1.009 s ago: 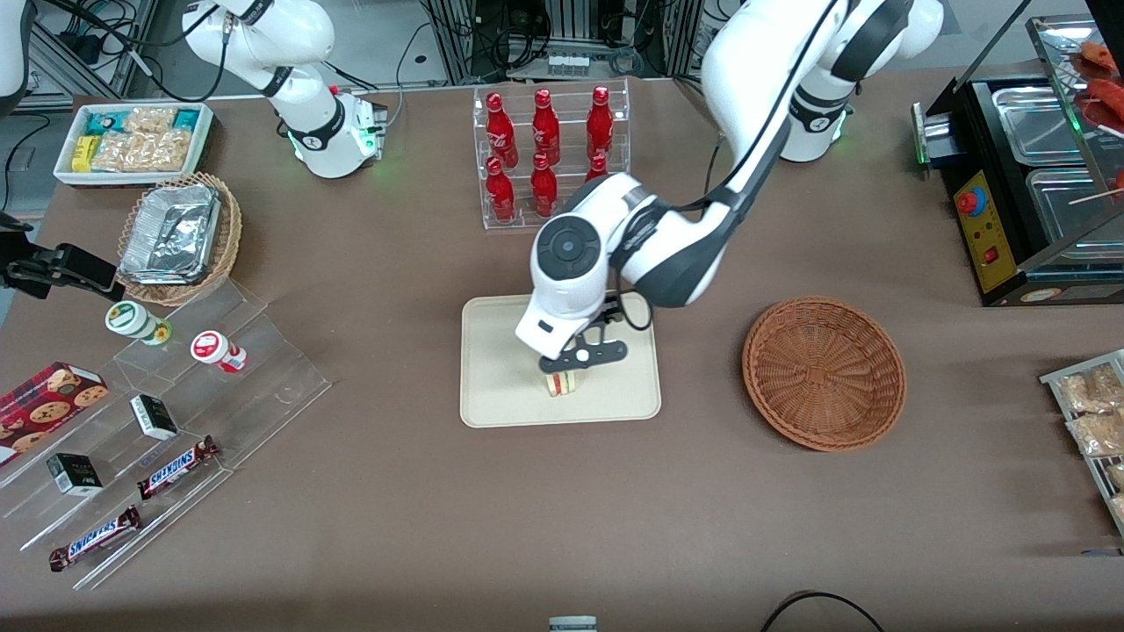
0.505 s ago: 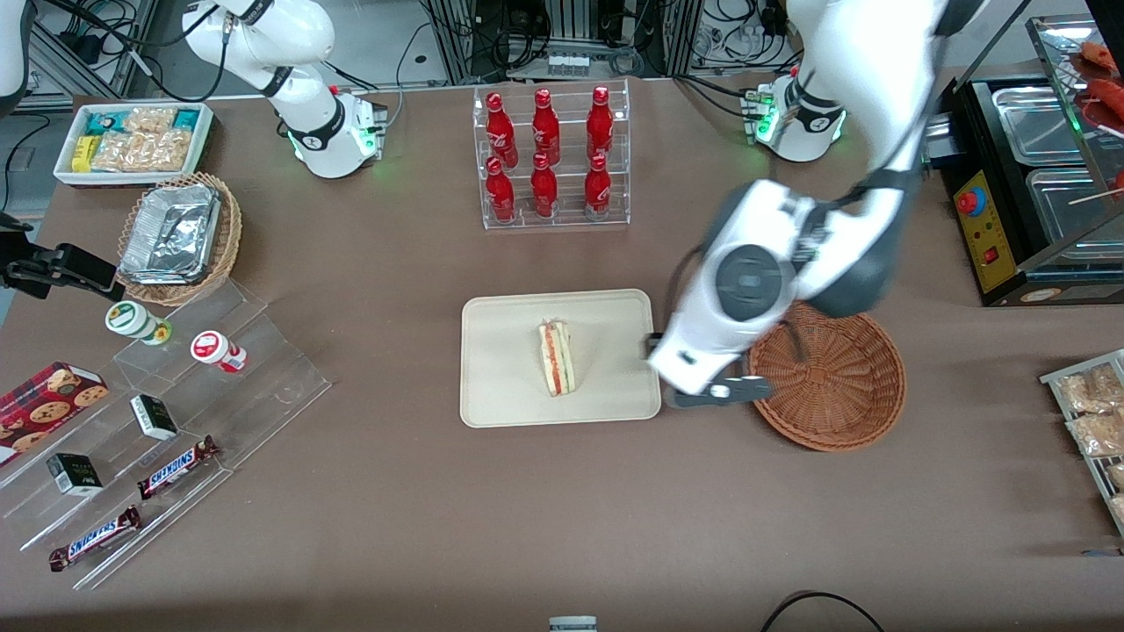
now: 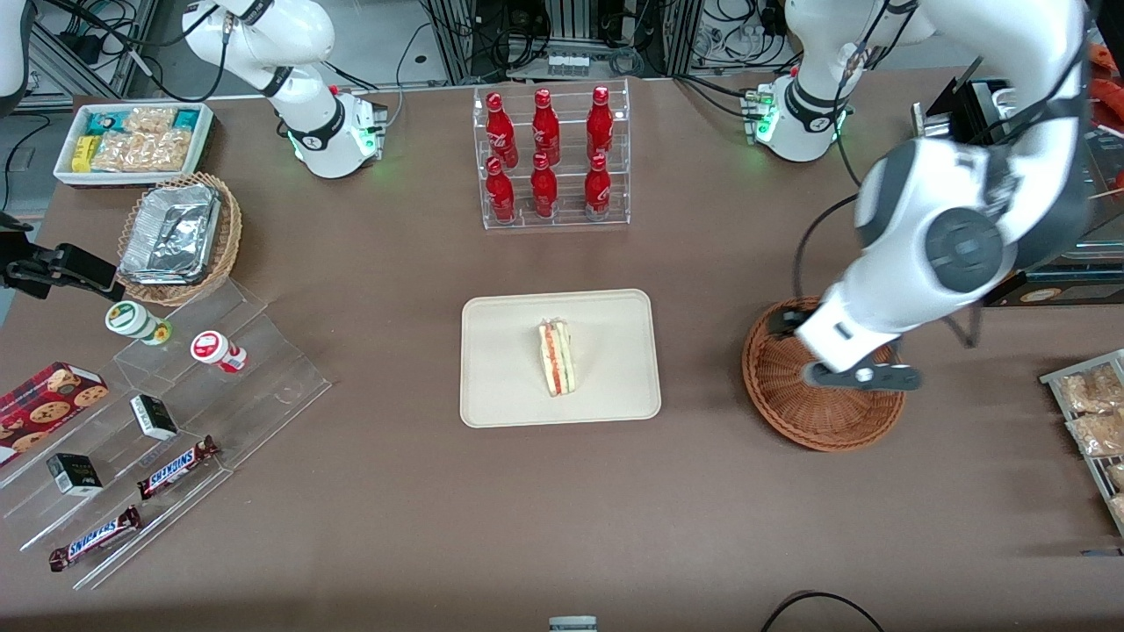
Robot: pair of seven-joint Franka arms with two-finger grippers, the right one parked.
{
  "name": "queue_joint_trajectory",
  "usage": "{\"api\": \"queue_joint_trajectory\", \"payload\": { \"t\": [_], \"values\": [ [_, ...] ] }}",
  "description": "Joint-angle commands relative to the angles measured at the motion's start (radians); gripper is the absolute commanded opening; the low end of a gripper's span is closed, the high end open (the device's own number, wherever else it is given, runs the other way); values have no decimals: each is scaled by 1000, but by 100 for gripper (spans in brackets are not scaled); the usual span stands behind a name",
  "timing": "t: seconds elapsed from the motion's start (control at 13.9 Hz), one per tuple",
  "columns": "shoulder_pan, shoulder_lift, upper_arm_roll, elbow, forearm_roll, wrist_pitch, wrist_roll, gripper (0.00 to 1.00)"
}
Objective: Place sandwich from basket to tray
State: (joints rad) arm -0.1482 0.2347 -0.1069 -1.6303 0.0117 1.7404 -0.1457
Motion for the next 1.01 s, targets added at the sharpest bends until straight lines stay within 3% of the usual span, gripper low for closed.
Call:
{"api": "queue_joint_trajectory", "payload": {
  "t": [0.0,0.5,0.94],
  "values": [
    [76,-98,-11,-56,-6,-54,107,100],
    [222,-279,-48,-106,-1,-173,190,100],
    [226,-376,-51,-92,1,-251,190,100]
  ]
}}
